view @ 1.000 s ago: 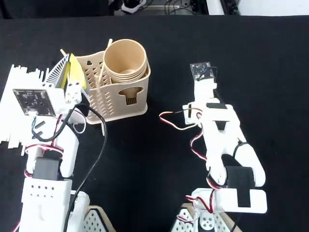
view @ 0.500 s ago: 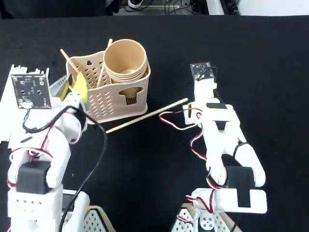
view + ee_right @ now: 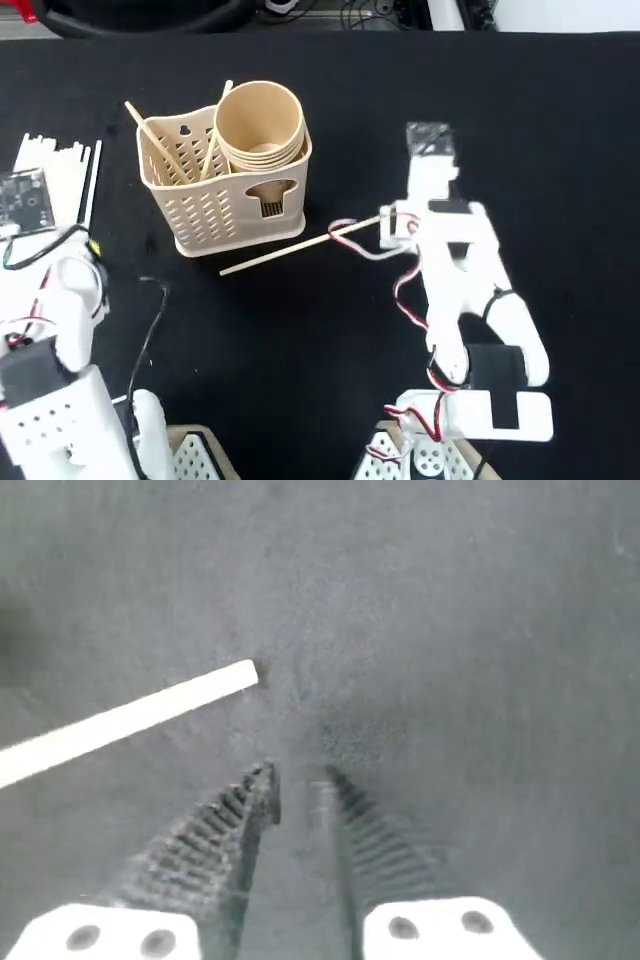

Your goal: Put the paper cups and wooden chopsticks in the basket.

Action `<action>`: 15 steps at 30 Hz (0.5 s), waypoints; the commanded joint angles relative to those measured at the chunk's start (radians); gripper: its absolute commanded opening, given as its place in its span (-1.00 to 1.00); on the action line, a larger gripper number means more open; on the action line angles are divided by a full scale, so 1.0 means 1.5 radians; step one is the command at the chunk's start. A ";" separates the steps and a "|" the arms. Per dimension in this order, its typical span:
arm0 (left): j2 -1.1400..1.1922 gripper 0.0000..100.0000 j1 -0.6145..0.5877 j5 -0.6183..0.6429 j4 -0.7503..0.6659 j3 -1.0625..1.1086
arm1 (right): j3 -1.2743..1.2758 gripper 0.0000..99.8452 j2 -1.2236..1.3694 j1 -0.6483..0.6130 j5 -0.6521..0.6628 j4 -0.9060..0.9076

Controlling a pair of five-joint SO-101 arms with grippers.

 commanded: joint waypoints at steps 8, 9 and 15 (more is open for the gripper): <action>-0.003 -0.81 -0.036 -0.021 -0.100 0.266 | -0.443 -0.75 0.243 -0.087 -0.303 0.306; -0.003 -0.81 -0.036 -0.021 -0.102 0.283 | -0.482 -0.75 0.278 -0.085 -0.318 0.336; -0.003 -0.81 -0.071 -0.023 -0.167 0.373 | -0.699 -0.75 0.456 -0.089 -0.350 0.453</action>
